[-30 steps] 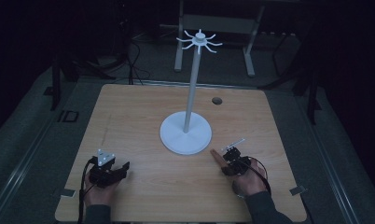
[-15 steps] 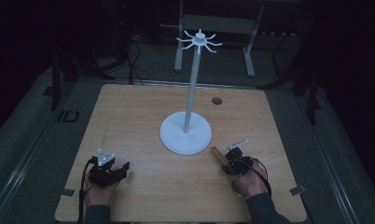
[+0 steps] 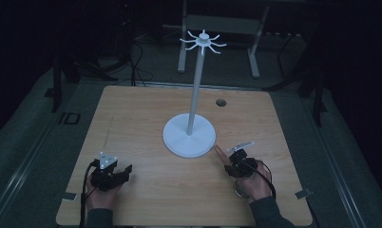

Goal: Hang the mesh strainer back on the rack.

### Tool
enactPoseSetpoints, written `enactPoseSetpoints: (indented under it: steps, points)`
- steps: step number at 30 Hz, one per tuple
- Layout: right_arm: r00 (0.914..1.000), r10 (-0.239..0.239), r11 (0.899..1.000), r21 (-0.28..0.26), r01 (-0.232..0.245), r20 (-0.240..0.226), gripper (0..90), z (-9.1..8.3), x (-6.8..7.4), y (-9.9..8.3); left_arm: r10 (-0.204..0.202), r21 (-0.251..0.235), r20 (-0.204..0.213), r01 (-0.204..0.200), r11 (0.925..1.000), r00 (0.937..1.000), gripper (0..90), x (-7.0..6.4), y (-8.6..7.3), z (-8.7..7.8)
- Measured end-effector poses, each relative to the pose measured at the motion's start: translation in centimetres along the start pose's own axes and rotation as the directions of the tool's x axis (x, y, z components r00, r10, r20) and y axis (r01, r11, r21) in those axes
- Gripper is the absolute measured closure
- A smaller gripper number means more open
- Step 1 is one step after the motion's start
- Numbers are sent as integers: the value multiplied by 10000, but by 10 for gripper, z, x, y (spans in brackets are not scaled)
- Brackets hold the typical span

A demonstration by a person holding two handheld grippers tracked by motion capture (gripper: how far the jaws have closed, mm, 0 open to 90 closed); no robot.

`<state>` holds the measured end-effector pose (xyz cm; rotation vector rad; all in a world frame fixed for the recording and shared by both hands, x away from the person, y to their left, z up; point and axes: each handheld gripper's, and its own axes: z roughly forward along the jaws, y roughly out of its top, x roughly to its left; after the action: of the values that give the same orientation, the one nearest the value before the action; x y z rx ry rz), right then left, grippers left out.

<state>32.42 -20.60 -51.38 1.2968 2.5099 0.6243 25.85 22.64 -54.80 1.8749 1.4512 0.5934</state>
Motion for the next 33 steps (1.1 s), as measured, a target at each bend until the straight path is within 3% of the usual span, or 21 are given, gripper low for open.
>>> enactPoseSetpoints:
  steps: [16, 29, 33]
  points:
    - [9989, -442, 9938, -1029, 427, -125, 689, -10, 7, 7, -25, -71, 7, 25, 10000, 10000, 379, 0, 0, -1]
    - [9977, -658, 9690, -2373, 682, 183, 689, -24, 12, 12, -21, -77, 15, 21, 10000, 10000, 379, 0, 0, -1]
    - [9975, -661, 9647, -2538, 699, 235, 689, -27, 13, 14, -18, -81, 10, 18, 10000, 10000, 379, 0, 0, -1]
